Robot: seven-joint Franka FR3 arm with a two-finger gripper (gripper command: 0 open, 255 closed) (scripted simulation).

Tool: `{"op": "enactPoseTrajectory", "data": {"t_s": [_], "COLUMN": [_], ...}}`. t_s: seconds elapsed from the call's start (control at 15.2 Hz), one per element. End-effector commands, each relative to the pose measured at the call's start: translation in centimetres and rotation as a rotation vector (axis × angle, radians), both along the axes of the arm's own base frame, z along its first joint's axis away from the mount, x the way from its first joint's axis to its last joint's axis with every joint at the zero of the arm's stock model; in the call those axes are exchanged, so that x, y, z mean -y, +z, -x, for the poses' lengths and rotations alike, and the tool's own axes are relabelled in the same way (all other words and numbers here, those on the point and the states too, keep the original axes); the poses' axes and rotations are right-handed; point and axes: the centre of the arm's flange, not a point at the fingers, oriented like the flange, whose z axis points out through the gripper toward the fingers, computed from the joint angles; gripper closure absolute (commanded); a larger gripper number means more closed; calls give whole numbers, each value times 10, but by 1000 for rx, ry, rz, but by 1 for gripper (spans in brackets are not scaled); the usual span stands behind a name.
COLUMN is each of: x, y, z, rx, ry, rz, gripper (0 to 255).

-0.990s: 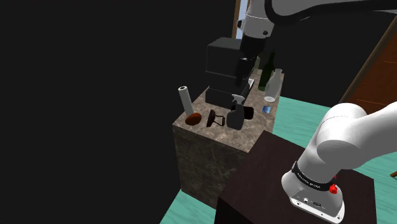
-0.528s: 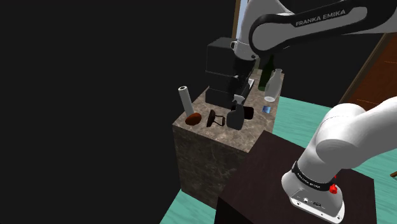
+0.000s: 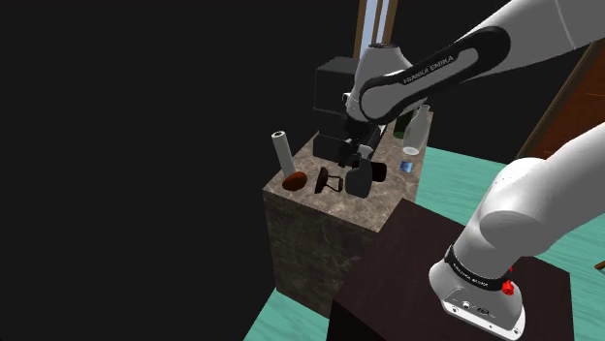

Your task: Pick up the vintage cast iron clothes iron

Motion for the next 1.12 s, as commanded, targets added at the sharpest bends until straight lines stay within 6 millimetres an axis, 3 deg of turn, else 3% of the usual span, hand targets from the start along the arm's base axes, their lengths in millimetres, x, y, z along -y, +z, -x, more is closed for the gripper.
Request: {"op": "enactPoseTrajectory", "data": {"t_s": [0.0,1.06], "x": [6,72], "y": [-22,-197], "z": [-9,-86], "rx": [9,55], "ry": [-5,-39], "rz": [4,28], "gripper": [0,0]}}
